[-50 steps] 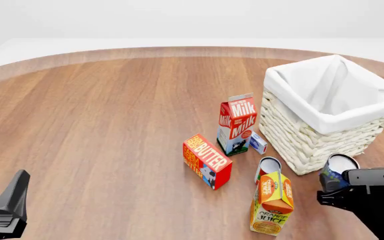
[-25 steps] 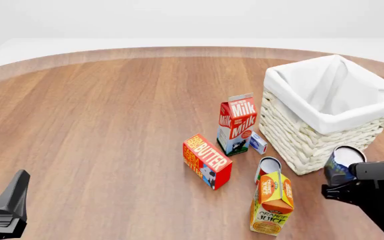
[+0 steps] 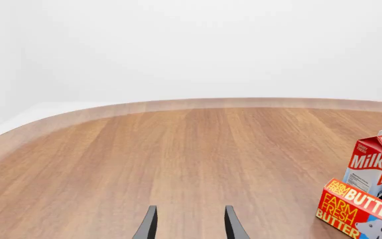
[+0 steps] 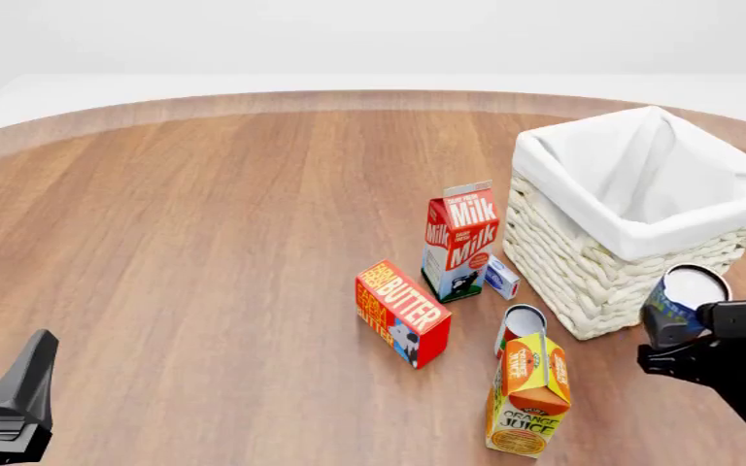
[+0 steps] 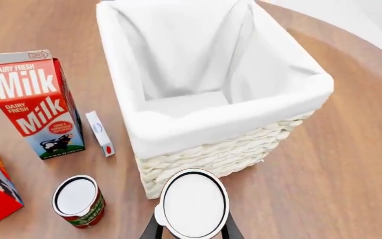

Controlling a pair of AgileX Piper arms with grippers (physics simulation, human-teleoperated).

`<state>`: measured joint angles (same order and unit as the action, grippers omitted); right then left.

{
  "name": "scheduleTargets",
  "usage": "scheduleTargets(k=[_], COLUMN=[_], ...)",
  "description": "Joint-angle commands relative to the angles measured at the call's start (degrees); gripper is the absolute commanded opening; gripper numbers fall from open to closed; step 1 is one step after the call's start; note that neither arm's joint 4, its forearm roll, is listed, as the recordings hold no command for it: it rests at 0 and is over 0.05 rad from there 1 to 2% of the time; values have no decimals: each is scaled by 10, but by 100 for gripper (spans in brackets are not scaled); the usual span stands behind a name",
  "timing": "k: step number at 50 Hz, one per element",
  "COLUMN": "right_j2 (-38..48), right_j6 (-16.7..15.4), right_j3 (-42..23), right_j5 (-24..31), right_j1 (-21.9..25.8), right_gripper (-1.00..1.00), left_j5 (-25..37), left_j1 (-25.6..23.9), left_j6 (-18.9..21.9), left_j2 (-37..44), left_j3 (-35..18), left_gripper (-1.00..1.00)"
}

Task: Pick up the alphabet soup, and put it in the basket.

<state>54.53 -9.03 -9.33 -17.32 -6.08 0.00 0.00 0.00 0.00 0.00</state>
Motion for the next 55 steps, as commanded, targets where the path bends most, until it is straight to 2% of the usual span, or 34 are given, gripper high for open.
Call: scheduleTargets(k=[1, 55], right_j2=[-26, -94], right_j6=[7, -11], right_j3=[-20, -129], right_j5=[25, 123], right_j1=[0, 11], right_gripper=[-100, -100], left_j5=[0, 0], left_j1=[0, 0], left_j6=[0, 0], left_j2=[0, 0], left_j3=[0, 0], left_gripper=[100, 100])
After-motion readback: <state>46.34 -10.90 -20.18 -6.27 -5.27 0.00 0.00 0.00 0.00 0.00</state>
